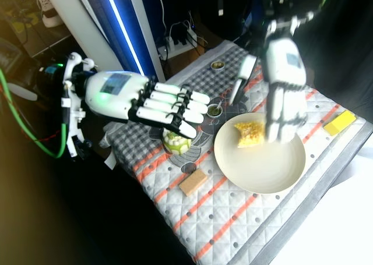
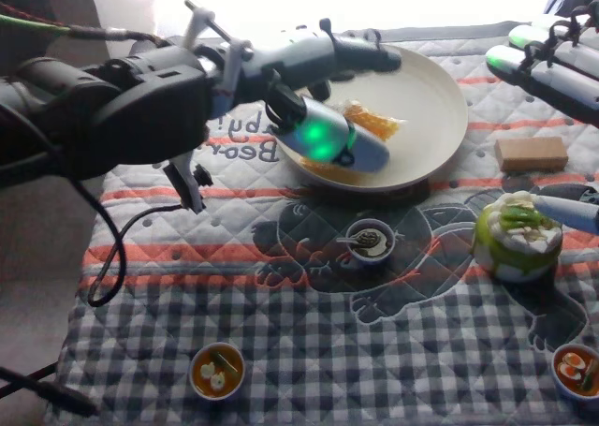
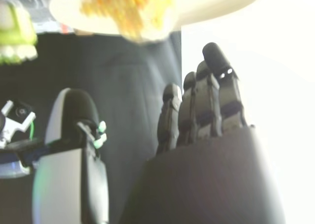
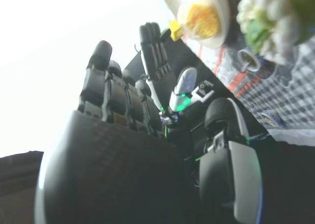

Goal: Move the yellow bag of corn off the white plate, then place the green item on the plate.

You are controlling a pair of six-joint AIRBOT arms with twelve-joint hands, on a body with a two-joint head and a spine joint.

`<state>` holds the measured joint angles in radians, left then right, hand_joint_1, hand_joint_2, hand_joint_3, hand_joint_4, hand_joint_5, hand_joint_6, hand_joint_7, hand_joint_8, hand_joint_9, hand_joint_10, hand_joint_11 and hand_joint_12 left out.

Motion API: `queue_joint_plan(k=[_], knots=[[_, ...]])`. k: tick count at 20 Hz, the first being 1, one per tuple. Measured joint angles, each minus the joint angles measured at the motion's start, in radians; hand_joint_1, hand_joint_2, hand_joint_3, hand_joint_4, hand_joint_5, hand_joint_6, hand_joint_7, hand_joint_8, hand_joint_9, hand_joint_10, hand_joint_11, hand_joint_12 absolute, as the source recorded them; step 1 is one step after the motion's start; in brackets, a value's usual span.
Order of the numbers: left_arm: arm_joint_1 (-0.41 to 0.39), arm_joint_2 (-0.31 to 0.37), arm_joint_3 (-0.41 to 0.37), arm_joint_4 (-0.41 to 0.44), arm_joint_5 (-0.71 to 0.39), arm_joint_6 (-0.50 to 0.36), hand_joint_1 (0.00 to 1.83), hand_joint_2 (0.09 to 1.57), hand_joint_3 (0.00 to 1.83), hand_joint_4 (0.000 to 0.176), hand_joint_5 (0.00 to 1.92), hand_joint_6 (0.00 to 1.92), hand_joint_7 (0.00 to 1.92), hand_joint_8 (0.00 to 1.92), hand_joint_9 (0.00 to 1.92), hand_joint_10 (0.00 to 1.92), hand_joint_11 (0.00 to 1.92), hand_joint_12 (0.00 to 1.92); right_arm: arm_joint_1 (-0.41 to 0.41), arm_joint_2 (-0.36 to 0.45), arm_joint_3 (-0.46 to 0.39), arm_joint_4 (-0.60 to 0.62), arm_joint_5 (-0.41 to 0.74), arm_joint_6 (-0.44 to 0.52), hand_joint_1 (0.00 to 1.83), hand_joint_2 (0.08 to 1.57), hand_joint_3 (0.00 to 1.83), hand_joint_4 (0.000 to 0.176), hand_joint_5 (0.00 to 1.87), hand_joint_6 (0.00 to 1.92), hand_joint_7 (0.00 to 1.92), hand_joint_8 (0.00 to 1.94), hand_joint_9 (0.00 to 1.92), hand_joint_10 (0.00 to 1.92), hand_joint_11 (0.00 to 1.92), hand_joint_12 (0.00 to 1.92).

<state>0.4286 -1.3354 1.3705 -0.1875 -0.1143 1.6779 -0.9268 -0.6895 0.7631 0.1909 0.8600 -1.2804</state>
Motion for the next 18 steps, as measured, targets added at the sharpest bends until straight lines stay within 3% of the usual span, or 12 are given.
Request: queue_joint_plan(k=[2, 4, 5, 6, 8, 12, 13, 14, 15, 16, 17, 18], knots=[[0.000, -0.029, 0.032, 0.000, 0.040, 0.015, 0.96, 1.07, 0.01, 0.096, 0.19, 0.00, 0.13, 0.00, 0.11, 0.01, 0.00, 1.04, 0.000, 0.002, 0.000, 0.000, 0.003, 0.002, 0.33, 1.27, 0.00, 0.000, 0.00, 0.00, 0.00, 0.00, 0.00, 0.00, 0.00, 0.29], [0.000, -0.046, 0.060, 0.000, 0.071, 0.027, 0.97, 1.09, 0.02, 0.073, 0.17, 0.01, 0.13, 0.00, 0.12, 0.01, 0.00, 1.17, 0.000, 0.002, 0.000, -0.005, 0.002, 0.006, 0.33, 1.27, 0.00, 0.000, 0.00, 0.00, 0.00, 0.00, 0.00, 0.00, 0.00, 0.23], [0.001, -0.049, 0.067, 0.000, 0.086, 0.028, 0.91, 1.12, 0.03, 0.043, 0.29, 0.00, 0.22, 0.04, 0.08, 0.69, 0.00, 1.74, 0.000, 0.002, 0.000, -0.005, 0.003, 0.007, 0.31, 1.28, 0.00, 0.000, 0.00, 0.00, 0.00, 0.00, 0.00, 0.00, 0.00, 0.19], [0.001, -0.053, 0.069, 0.002, 0.095, 0.029, 1.03, 1.03, 0.01, 0.028, 0.42, 0.02, 0.29, 0.32, 0.02, 1.25, 0.00, 1.88, 0.000, 0.002, 0.000, -0.002, 0.002, 0.007, 0.30, 1.28, 0.00, 0.000, 0.00, 0.00, 0.00, 0.00, 0.00, 0.00, 0.00, 0.19], [0.001, -0.067, 0.079, 0.000, 0.103, 0.032, 1.12, 1.02, 0.00, 0.025, 0.48, 0.02, 0.14, 0.82, 0.00, 1.49, 0.02, 1.91, 0.000, 0.002, 0.000, -0.006, 0.003, 0.009, 0.30, 1.29, 0.00, 0.000, 0.00, 0.00, 0.00, 0.00, 0.01, 0.00, 0.00, 0.33], [0.000, -0.090, 0.106, -0.004, 0.107, 0.031, 1.02, 1.04, 0.00, 0.073, 0.57, 0.14, 0.27, 0.68, 0.15, 1.29, 0.24, 1.82, 0.000, 0.002, 0.000, -0.005, 0.003, 0.011, 0.30, 1.30, 0.00, 0.000, 0.00, 0.00, 0.00, 0.00, 0.01, 0.00, 0.00, 0.17], [0.000, -0.096, 0.116, -0.005, 0.107, 0.031, 1.08, 1.04, 0.00, 0.042, 0.67, 0.39, 0.38, 0.86, 0.27, 1.44, 0.38, 1.90, 0.000, 0.002, 0.000, -0.005, 0.002, 0.011, 0.28, 1.31, 0.00, 0.000, 0.00, 0.00, 0.00, 0.00, 0.02, 0.01, 0.00, 0.21], [0.000, -0.102, 0.124, -0.010, 0.107, 0.031, 1.01, 1.07, 0.00, 0.057, 0.53, 0.56, 0.26, 0.96, 0.18, 1.52, 0.31, 1.92, 0.000, 0.002, 0.000, -0.006, 0.002, 0.011, 0.27, 1.30, 0.00, 0.000, 0.00, 0.00, 0.00, 0.00, 0.01, 0.00, 0.00, 0.19], [0.000, -0.109, 0.135, -0.024, 0.108, 0.031, 1.04, 1.08, 0.00, 0.029, 0.46, 0.73, 0.24, 1.02, 0.16, 1.54, 0.30, 1.92, 0.000, 0.002, 0.000, -0.006, 0.002, 0.011, 0.28, 1.29, 0.00, 0.000, 0.00, 0.00, 0.00, 0.00, 0.02, 0.00, 0.00, 0.24], [-0.002, -0.121, 0.146, -0.034, 0.114, 0.031, 1.17, 1.08, 0.00, 0.000, 0.47, 1.11, 0.24, 1.34, 0.29, 1.67, 0.46, 1.90, 0.000, 0.002, 0.000, -0.007, 0.002, 0.012, 0.25, 1.29, 0.00, 0.000, 0.00, 0.00, 0.00, 0.00, 0.04, 0.01, 0.00, 0.31], [-0.002, -0.121, 0.148, -0.034, 0.114, 0.031, 1.17, 1.08, 0.00, 0.000, 0.47, 1.11, 0.24, 1.34, 0.29, 1.67, 0.46, 1.90, 0.000, 0.002, 0.000, -0.007, 0.002, 0.012, 0.25, 1.29, 0.00, 0.000, 0.00, 0.00, 0.00, 0.00, 0.04, 0.01, 0.00, 0.31], [-0.007, -0.121, 0.148, -0.041, 0.122, 0.031, 1.27, 1.10, 0.00, 0.000, 0.26, 1.64, 0.16, 1.79, 0.29, 1.90, 0.49, 1.92, -0.001, 0.002, 0.000, -0.006, 0.002, 0.012, 0.22, 1.29, 0.00, 0.000, 0.00, 0.00, 0.00, 0.00, 0.03, 0.00, 0.00, 0.18]])
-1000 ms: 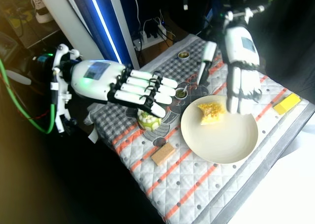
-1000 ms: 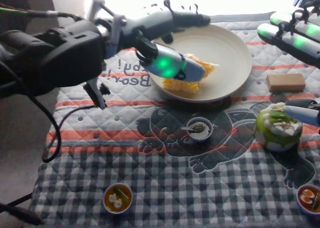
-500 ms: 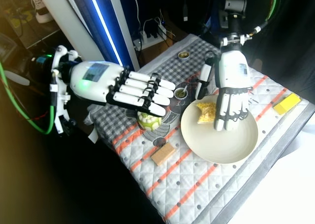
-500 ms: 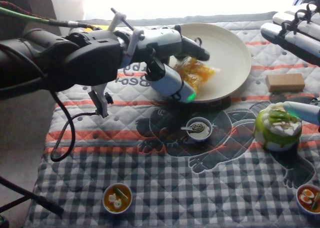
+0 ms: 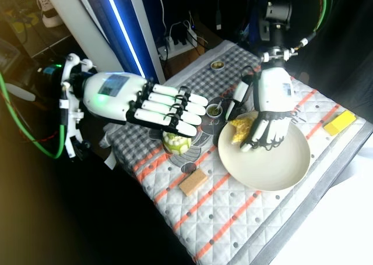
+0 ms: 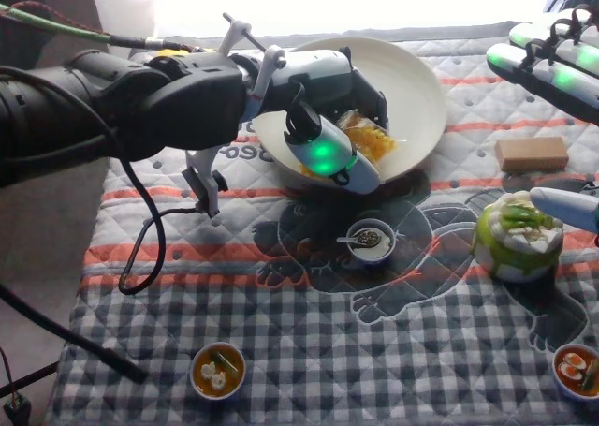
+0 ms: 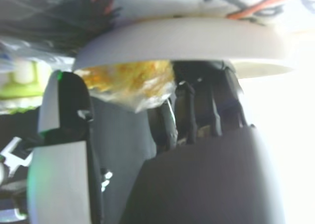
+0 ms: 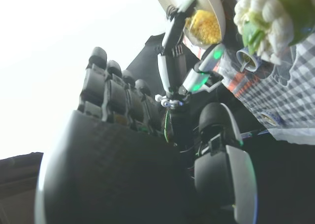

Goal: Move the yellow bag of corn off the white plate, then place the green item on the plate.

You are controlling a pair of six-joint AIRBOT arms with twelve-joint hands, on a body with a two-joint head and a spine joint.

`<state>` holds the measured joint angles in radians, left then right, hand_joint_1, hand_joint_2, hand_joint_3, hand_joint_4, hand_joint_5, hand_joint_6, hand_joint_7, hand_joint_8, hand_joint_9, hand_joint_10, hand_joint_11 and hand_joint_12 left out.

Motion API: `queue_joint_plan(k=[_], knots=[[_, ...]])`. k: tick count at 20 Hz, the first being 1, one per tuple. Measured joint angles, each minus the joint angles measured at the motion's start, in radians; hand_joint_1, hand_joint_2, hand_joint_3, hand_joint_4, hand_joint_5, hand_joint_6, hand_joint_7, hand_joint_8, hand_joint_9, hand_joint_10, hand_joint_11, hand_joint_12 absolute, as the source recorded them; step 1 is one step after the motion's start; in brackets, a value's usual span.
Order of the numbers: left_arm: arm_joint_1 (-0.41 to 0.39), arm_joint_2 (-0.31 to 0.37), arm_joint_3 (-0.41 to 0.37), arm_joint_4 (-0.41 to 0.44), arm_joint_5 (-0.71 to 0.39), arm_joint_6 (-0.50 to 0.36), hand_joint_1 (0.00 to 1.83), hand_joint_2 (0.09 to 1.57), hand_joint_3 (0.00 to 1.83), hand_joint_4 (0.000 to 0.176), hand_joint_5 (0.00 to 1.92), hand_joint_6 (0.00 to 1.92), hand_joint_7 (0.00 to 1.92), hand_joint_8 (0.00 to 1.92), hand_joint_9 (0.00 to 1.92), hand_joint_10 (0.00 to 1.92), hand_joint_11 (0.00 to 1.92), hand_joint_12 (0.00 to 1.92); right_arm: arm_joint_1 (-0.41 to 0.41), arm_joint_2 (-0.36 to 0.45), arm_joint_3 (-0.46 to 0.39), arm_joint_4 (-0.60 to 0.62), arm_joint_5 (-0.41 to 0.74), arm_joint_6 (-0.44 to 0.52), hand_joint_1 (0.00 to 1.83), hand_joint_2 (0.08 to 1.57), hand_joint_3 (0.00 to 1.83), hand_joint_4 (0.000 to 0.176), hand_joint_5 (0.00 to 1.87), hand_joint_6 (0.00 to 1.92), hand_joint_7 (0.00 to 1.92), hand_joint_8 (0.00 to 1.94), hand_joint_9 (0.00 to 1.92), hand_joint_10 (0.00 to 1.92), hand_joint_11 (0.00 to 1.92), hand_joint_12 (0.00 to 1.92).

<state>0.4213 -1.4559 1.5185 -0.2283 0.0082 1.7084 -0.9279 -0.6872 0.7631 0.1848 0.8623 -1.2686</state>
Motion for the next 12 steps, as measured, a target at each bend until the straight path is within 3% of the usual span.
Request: queue_joint_plan(k=[1, 2, 3, 4, 5, 6, 7, 8, 9, 12], knots=[[-0.001, -0.001, 0.000, -0.010, 0.000, 0.000, 1.27, 1.10, 0.00, 0.000, 0.26, 1.64, 0.16, 1.79, 0.29, 1.90, 0.49, 1.92, 0.000, 0.000, 0.000, 0.001, 0.000, 0.001, 0.22, 1.29, 0.00, 0.000, 0.00, 0.00, 0.00, 0.00, 0.03, 0.00, 0.00, 0.18], [-0.001, 0.000, 0.000, -0.019, -0.002, 0.000, 1.10, 1.25, 0.02, 0.000, 0.55, 1.56, 0.23, 1.81, 0.34, 1.91, 0.49, 1.92, 0.000, 0.000, 0.000, 0.001, 0.000, 0.001, 0.21, 1.29, 0.00, 0.000, 0.00, 0.00, 0.00, 0.00, 0.02, 0.00, 0.00, 0.19], [-0.003, 0.002, 0.000, -0.031, -0.003, 0.002, 1.06, 1.34, 0.02, 0.000, 0.56, 1.65, 0.46, 1.73, 0.39, 1.88, 0.52, 1.92, 0.000, 0.000, 0.000, 0.001, 0.000, 0.005, 0.24, 1.29, 0.00, 0.000, 0.00, 0.00, 0.00, 0.00, 0.03, 0.00, 0.00, 0.25], [-0.005, 0.006, 0.000, -0.044, -0.006, 0.005, 1.04, 1.37, 0.01, 0.017, 0.55, 1.67, 0.48, 1.77, 0.36, 1.91, 0.51, 1.92, 0.000, 0.000, 0.000, 0.001, 0.000, 0.005, 0.23, 1.29, 0.00, 0.000, 0.00, 0.00, 0.00, 0.00, 0.03, 0.00, 0.00, 0.25], [-0.007, 0.018, -0.008, -0.052, -0.011, 0.005, 1.20, 1.17, 0.00, 0.000, 0.40, 1.74, 0.24, 1.89, 0.35, 1.92, 0.54, 1.92, -0.006, 0.000, 0.000, -0.002, 0.003, 0.008, 0.25, 1.30, 0.00, 0.000, 0.00, 0.00, 0.00, 0.00, 0.02, 0.00, 0.00, 0.12], [-0.007, 0.048, -0.037, -0.052, -0.026, 0.009, 1.09, 1.24, 0.03, 0.000, 0.60, 1.56, 0.22, 1.80, 0.32, 1.90, 0.51, 1.92, -0.006, 0.000, 0.000, -0.003, 0.000, 0.011, 0.23, 1.29, 0.00, 0.000, 0.00, 0.00, 0.00, 0.00, 0.00, 0.00, 0.00, 0.02], [-0.009, 0.074, -0.063, -0.052, -0.040, 0.009, 1.05, 1.29, 0.03, 0.000, 0.61, 1.56, 0.21, 1.76, 0.31, 1.89, 0.49, 1.92, -0.006, 0.000, 0.000, 0.002, -0.002, 0.014, 0.22, 1.29, 0.00, 0.000, 0.00, 0.00, 0.00, 0.00, 0.00, 0.00, 0.00, 0.00], [-0.011, 0.099, -0.092, -0.052, -0.062, 0.011, 1.05, 1.35, 0.01, 0.000, 0.59, 1.63, 0.44, 1.73, 0.40, 1.92, 0.57, 1.92, -0.006, 0.000, 0.000, 0.005, -0.001, 0.016, 0.22, 1.29, 0.00, 0.000, 0.00, 0.00, 0.00, 0.00, 0.00, 0.00, 0.02, 0.01], [-0.016, 0.145, -0.143, -0.048, -0.088, 0.011, 1.02, 1.32, 0.00, 0.000, 0.62, 1.56, 0.33, 1.73, 0.41, 1.92, 0.58, 1.92, -0.006, 0.000, 0.000, 0.000, 0.002, 0.022, 0.24, 1.30, 0.00, 0.000, 0.00, 0.00, 0.00, 0.00, 0.01, 0.00, 0.03, 0.02], [-0.019, 0.219, -0.235, 0.007, -0.148, 0.003, 1.09, 1.27, 0.00, 0.000, 0.69, 1.45, 0.34, 1.72, 0.47, 1.90, 0.63, 1.92, -0.013, 0.000, -0.001, -0.002, 0.001, 0.028, 0.30, 1.32, 0.00, 0.000, 0.00, 0.00, 0.00, 0.00, 0.00, 0.00, 0.02, 0.02]])
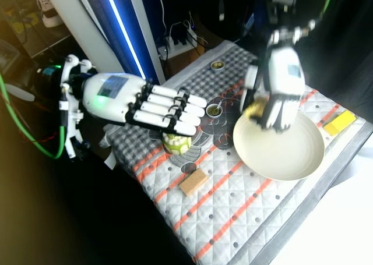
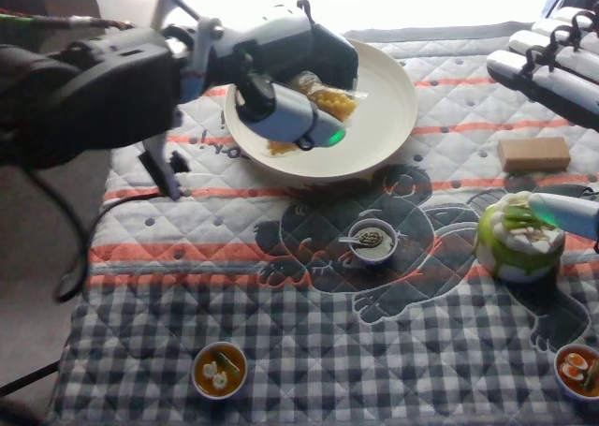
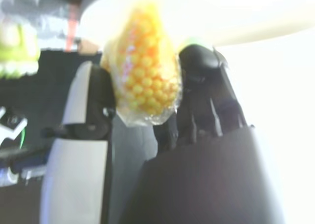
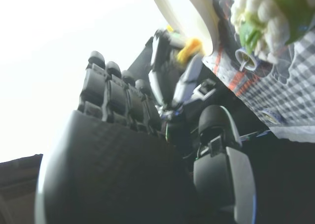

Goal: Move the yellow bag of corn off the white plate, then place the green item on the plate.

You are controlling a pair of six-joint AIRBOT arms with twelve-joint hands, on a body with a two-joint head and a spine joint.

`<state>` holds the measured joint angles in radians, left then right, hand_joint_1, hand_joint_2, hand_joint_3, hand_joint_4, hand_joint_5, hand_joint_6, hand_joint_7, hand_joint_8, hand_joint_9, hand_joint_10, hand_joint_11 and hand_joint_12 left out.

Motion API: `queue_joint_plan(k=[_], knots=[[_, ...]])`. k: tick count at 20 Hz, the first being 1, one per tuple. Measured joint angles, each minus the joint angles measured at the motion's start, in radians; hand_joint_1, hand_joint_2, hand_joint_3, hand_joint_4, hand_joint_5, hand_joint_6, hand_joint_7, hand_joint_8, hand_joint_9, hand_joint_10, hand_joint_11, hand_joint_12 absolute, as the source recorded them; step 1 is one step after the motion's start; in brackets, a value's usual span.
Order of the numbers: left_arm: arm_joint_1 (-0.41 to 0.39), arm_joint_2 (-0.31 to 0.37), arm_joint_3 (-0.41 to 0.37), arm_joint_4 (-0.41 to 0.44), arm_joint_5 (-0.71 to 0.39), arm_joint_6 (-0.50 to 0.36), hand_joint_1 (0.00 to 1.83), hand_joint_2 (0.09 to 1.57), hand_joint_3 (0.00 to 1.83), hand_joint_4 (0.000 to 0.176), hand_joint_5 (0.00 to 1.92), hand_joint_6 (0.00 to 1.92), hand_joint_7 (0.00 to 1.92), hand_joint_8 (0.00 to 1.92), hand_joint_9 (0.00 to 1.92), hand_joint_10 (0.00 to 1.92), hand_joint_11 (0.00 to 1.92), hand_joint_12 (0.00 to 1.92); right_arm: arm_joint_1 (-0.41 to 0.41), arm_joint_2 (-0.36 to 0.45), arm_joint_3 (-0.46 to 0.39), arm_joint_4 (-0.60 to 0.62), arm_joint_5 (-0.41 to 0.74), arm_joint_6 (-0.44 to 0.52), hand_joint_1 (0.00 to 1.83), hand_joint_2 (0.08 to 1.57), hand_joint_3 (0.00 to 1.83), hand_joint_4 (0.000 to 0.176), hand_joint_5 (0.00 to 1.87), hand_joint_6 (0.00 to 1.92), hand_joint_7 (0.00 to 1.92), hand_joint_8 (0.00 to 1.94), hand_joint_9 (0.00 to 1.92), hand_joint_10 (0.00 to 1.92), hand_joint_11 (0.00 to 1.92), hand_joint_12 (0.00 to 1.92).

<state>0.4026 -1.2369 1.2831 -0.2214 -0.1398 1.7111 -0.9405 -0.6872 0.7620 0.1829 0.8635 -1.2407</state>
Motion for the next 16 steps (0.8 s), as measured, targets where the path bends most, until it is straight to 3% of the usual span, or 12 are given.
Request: queue_joint_plan(k=[1, 2, 3, 4, 6, 7, 8, 10, 11, 13, 14, 16], knots=[[0.002, 0.037, -0.049, 0.057, -0.026, -0.039, 1.38, 1.23, 0.11, 0.000, 0.47, 1.66, 0.48, 1.66, 0.61, 1.75, 0.65, 1.92, 0.000, 0.002, 0.000, 0.000, 0.000, 0.004, 0.30, 1.33, 0.01, 0.000, 0.00, 0.00, 0.00, 0.00, 0.01, 0.00, 0.05, 0.04], [0.010, 0.071, -0.089, 0.117, -0.056, -0.100, 1.44, 1.22, 0.12, 0.000, 0.37, 1.79, 0.50, 1.65, 0.65, 1.70, 0.66, 1.92, -0.006, 0.009, -0.002, 0.000, 0.005, 0.005, 0.32, 1.34, 0.00, 0.000, 0.00, 0.00, 0.00, 0.00, 0.01, 0.00, 0.01, 0.20], [0.022, 0.091, -0.117, 0.174, -0.092, -0.173, 1.44, 1.22, 0.12, 0.000, 0.37, 1.79, 0.50, 1.65, 0.65, 1.70, 0.66, 1.92, -0.006, 0.011, -0.002, 0.002, 0.008, 0.006, 0.32, 1.34, 0.00, 0.000, 0.00, 0.00, 0.00, 0.00, 0.01, 0.00, 0.01, 0.20], [0.047, 0.132, -0.153, 0.272, -0.141, -0.303, 1.06, 1.37, 0.04, 0.011, 0.53, 1.76, 0.48, 1.72, 0.54, 1.91, 0.71, 1.92, -0.006, 0.011, -0.002, 0.004, 0.010, 0.006, 0.31, 1.34, 0.00, 0.000, 0.00, 0.00, 0.00, 0.00, 0.00, 0.00, 0.00, 0.15], [0.114, 0.201, -0.211, 0.387, -0.224, -0.472, 1.23, 1.38, 0.05, 0.000, 0.44, 1.78, 0.39, 1.77, 0.55, 1.88, 0.72, 1.92, -0.010, 0.014, -0.008, 0.003, 0.011, 0.007, 0.33, 1.32, 0.00, 0.028, 0.00, 0.00, 0.00, 0.00, 0.01, 0.00, 0.00, 0.15], [0.144, 0.224, -0.232, 0.410, -0.252, -0.497, 1.04, 1.42, 0.02, 0.005, 0.45, 1.80, 0.43, 1.80, 0.35, 1.85, 0.47, 1.92, -0.010, 0.014, -0.010, 0.005, 0.011, 0.007, 0.35, 1.31, 0.00, 0.010, 0.00, 0.00, 0.00, 0.00, 0.04, 0.01, 0.00, 0.43], [0.173, 0.243, -0.254, 0.409, -0.272, -0.498, 1.00, 1.44, 0.01, 0.020, 0.43, 1.82, 0.45, 1.82, 0.33, 1.89, 0.46, 1.92, -0.010, 0.014, -0.010, 0.003, 0.012, 0.007, 0.36, 1.32, 0.00, 0.021, 0.00, 0.00, 0.00, 0.00, 0.05, 0.01, 0.00, 0.51], [0.249, 0.296, -0.314, 0.406, -0.341, -0.502, 0.97, 1.46, 0.01, 0.013, 0.37, 1.88, 0.46, 1.83, 0.31, 1.91, 0.40, 1.92, -0.012, 0.014, -0.013, -0.008, 0.015, 0.010, 0.36, 1.32, 0.00, 0.021, 0.00, 0.00, 0.00, 0.00, 0.06, 0.01, 0.00, 0.55], [0.283, 0.306, -0.334, 0.406, -0.356, -0.503, 1.00, 1.43, 0.00, 0.008, 0.40, 1.86, 0.49, 1.72, 0.27, 1.71, 0.29, 1.83, -0.012, 0.014, -0.013, -0.002, 0.013, 0.010, 0.33, 1.33, 0.00, 0.015, 0.00, 0.00, 0.00, 0.00, 0.06, 0.01, 0.00, 0.56], [0.355, 0.314, -0.364, 0.398, -0.373, -0.505, 1.08, 1.24, 0.00, 0.000, 0.24, 1.12, 0.36, 0.80, 0.26, 1.16, 0.20, 1.65, -0.012, 0.015, -0.013, 0.005, 0.014, 0.010, 0.35, 1.32, 0.00, 0.014, 0.00, 0.00, 0.00, 0.00, 0.05, 0.01, 0.00, 0.55], [0.381, 0.312, -0.364, 0.389, -0.375, -0.504, 0.83, 1.31, 0.00, 0.000, 0.24, 0.63, 0.29, 0.37, 0.15, 0.79, 0.04, 1.56, -0.012, 0.014, -0.013, 0.003, 0.014, 0.012, 0.35, 1.33, 0.00, 0.014, 0.00, 0.00, 0.00, 0.00, 0.04, 0.00, 0.00, 0.50], [0.413, 0.308, -0.359, 0.335, -0.373, -0.505, 0.67, 1.32, 0.00, 0.000, 0.26, 0.09, 0.21, 0.04, 0.10, 0.29, 0.00, 1.28, -0.012, 0.014, -0.013, 0.001, 0.014, 0.013, 0.31, 1.33, 0.00, 0.019, 0.00, 0.00, 0.00, 0.00, 0.02, 0.00, 0.00, 0.40]])
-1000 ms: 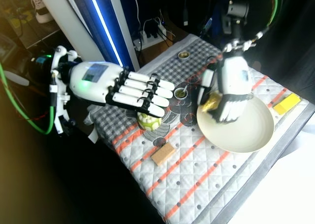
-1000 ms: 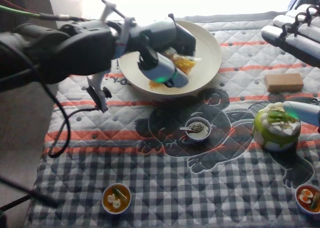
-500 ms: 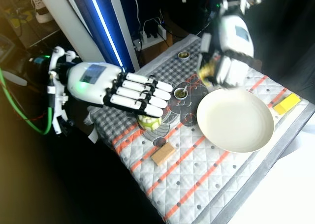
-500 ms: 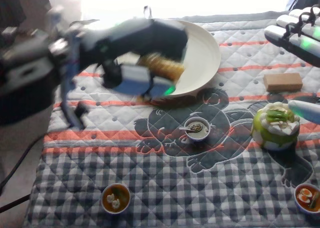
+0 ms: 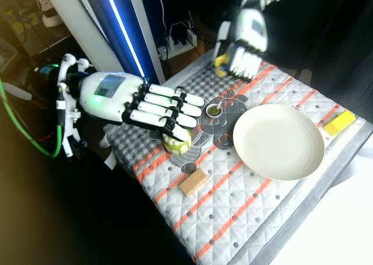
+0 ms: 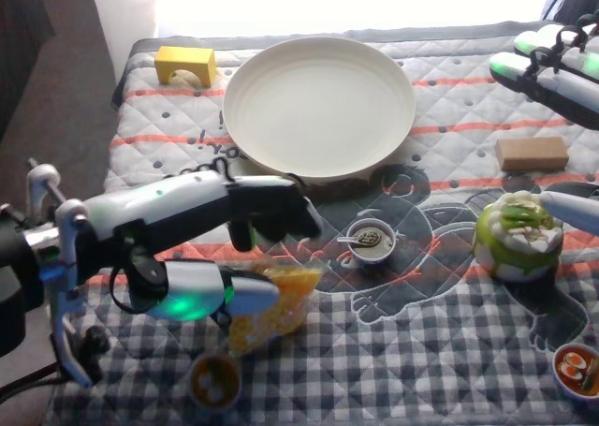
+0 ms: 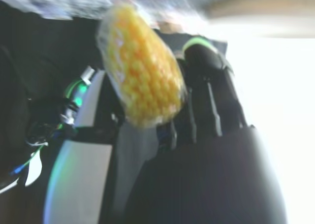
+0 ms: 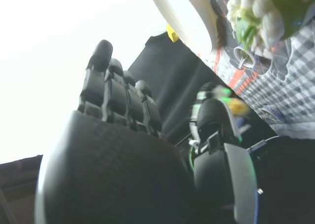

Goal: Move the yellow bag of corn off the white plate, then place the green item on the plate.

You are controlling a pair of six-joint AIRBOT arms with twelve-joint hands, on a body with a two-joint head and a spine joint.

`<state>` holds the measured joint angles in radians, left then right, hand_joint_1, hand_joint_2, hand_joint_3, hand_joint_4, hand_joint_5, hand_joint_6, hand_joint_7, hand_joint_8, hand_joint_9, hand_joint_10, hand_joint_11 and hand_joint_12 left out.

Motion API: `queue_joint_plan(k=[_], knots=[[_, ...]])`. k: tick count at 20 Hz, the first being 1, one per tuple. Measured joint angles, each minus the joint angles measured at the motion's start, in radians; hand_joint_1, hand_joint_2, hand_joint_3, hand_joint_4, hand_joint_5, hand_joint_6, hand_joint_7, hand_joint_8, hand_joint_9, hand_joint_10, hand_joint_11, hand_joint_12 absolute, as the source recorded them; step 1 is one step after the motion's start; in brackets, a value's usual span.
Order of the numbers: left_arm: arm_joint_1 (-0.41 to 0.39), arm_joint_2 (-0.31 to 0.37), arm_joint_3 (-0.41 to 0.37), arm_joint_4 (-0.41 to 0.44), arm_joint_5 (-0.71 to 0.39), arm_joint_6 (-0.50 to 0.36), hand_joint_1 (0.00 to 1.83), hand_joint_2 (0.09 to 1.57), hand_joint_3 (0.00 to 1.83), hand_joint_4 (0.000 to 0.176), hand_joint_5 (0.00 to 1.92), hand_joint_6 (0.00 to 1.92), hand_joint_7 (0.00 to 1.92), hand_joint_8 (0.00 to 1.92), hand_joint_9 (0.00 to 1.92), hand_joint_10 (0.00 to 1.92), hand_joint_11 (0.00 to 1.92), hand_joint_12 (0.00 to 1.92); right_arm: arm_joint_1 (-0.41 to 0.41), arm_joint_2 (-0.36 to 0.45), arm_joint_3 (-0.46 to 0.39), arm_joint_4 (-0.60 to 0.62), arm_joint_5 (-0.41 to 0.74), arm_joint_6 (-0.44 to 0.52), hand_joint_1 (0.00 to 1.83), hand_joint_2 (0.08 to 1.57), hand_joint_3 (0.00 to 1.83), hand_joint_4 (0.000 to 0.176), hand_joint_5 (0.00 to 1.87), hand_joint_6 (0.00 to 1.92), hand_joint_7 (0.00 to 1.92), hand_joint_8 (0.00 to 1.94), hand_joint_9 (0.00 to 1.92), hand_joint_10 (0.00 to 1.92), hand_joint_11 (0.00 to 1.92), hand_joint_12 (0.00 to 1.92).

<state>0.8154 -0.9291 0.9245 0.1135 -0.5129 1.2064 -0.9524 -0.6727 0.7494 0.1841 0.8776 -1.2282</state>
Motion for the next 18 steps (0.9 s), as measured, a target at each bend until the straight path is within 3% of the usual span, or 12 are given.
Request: queue_joint_plan(k=[2, 4, 5, 6, 7, 8, 9, 11, 13, 14, 15, 18], knots=[[0.016, -0.002, 0.000, -0.004, 0.008, 0.000, 0.66, 1.27, 0.00, 0.003, 0.06, 0.00, 0.01, 0.00, 0.00, 0.01, 0.00, 0.60, 0.000, 0.000, 0.000, 0.002, 0.000, 0.001, 0.35, 1.31, 0.00, 0.013, 0.00, 0.00, 0.00, 0.00, 0.02, 0.00, 0.00, 0.35], [0.024, -0.003, -0.004, -0.001, 0.002, 0.000, 0.53, 1.29, 0.00, 0.033, 0.00, 0.00, 0.00, 0.00, 0.00, 0.00, 0.00, 0.17, 0.000, 0.000, 0.000, -0.002, 0.000, 0.004, 0.38, 1.28, 0.00, 0.023, 0.00, 0.00, 0.00, 0.00, 0.00, 0.00, 0.00, 0.35], [0.024, -0.002, -0.005, -0.005, -0.002, 0.000, 0.43, 1.33, 0.01, 0.047, 0.00, 0.00, 0.00, 0.00, 0.00, 0.00, 0.00, 0.03, -0.004, 0.000, 0.000, -0.002, 0.001, 0.015, 0.39, 1.26, 0.00, 0.028, 0.00, 0.00, 0.00, 0.00, 0.00, 0.00, 0.00, 0.30], [0.030, 0.005, -0.014, -0.019, -0.016, 0.000, 0.43, 1.33, 0.01, 0.038, 0.04, 0.01, 0.00, 0.00, 0.00, 0.00, 0.02, 0.02, -0.015, 0.002, 0.000, -0.010, 0.005, 0.043, 0.39, 1.26, 0.00, 0.047, 0.00, 0.00, 0.00, 0.00, 0.00, 0.00, 0.00, 0.25], [0.037, 0.015, -0.018, -0.020, -0.037, 0.000, 0.52, 1.32, 0.00, 0.012, 0.09, 0.03, 0.01, 0.00, 0.00, 0.00, 0.00, 0.00, -0.029, 0.002, 0.001, -0.018, 0.005, 0.073, 0.39, 1.25, 0.00, 0.045, 0.00, 0.00, 0.00, 0.00, 0.00, 0.00, 0.00, 0.24], [0.038, 0.018, -0.018, -0.034, -0.057, -0.002, 0.52, 1.32, 0.00, 0.017, 0.09, 0.02, 0.03, 0.01, 0.00, 0.00, 0.00, 0.00, -0.037, 0.002, 0.006, -0.034, 0.004, 0.109, 0.38, 1.24, 0.00, 0.059, 0.00, 0.00, 0.00, 0.00, 0.00, 0.00, 0.00, 0.32], [0.043, 0.027, -0.018, -0.060, -0.093, -0.001, 0.48, 1.35, 0.00, 0.006, 0.10, 0.01, 0.03, 0.02, 0.00, 0.00, 0.00, 0.34, -0.059, 0.002, 0.013, -0.049, 0.006, 0.135, 0.39, 1.22, 0.00, 0.053, 0.00, 0.00, 0.00, 0.00, 0.01, 0.00, 0.00, 0.52], [0.050, 0.047, -0.018, -0.105, -0.156, -0.001, 0.49, 1.38, 0.00, 0.000, 0.11, 0.00, 0.05, 0.01, 0.01, 0.01, 0.00, 0.97, -0.088, 0.000, 0.021, -0.047, -0.003, 0.158, 0.43, 1.18, 0.00, 0.015, 0.00, 0.00, 0.00, 0.00, 0.00, 0.00, 0.00, 0.39], [0.061, 0.062, -0.018, -0.156, -0.236, 0.000, 0.48, 1.40, 0.00, 0.003, 0.11, 0.00, 0.05, 0.01, 0.06, 0.03, 0.00, 1.29, -0.088, -0.023, 0.049, -0.042, -0.042, 0.194, 0.55, 1.16, 0.00, 0.000, 0.00, 0.00, 0.00, 0.00, 0.02, 0.01, 0.00, 0.61], [0.074, 0.064, -0.018, -0.177, -0.289, -0.001, 0.48, 1.38, 0.00, 0.021, 0.14, 0.01, 0.07, 0.01, 0.09, 0.05, 0.00, 1.36, -0.088, -0.044, 0.069, -0.040, -0.065, 0.206, 0.59, 1.15, 0.00, 0.000, 0.00, 0.00, 0.01, 0.00, 0.04, 0.01, 0.00, 0.68], [0.082, 0.064, -0.018, -0.196, -0.319, -0.001, 0.51, 1.37, 0.00, 0.005, 0.16, 0.02, 0.07, 0.01, 0.11, 0.06, 0.00, 1.41, -0.088, -0.061, 0.081, -0.039, -0.090, 0.207, 0.64, 1.14, 0.00, 0.000, 0.00, 0.00, 0.02, 0.00, 0.07, 0.02, 0.00, 0.85], [0.087, 0.064, -0.017, -0.241, -0.366, -0.001, 0.61, 1.32, 0.00, 0.006, 0.20, 0.02, 0.08, 0.00, 0.10, 0.07, 0.00, 1.24, -0.087, -0.107, 0.116, -0.039, -0.150, 0.209, 0.79, 1.13, 0.00, 0.000, 0.04, 0.01, 0.08, 0.02, 0.13, 0.04, 0.00, 0.99]])
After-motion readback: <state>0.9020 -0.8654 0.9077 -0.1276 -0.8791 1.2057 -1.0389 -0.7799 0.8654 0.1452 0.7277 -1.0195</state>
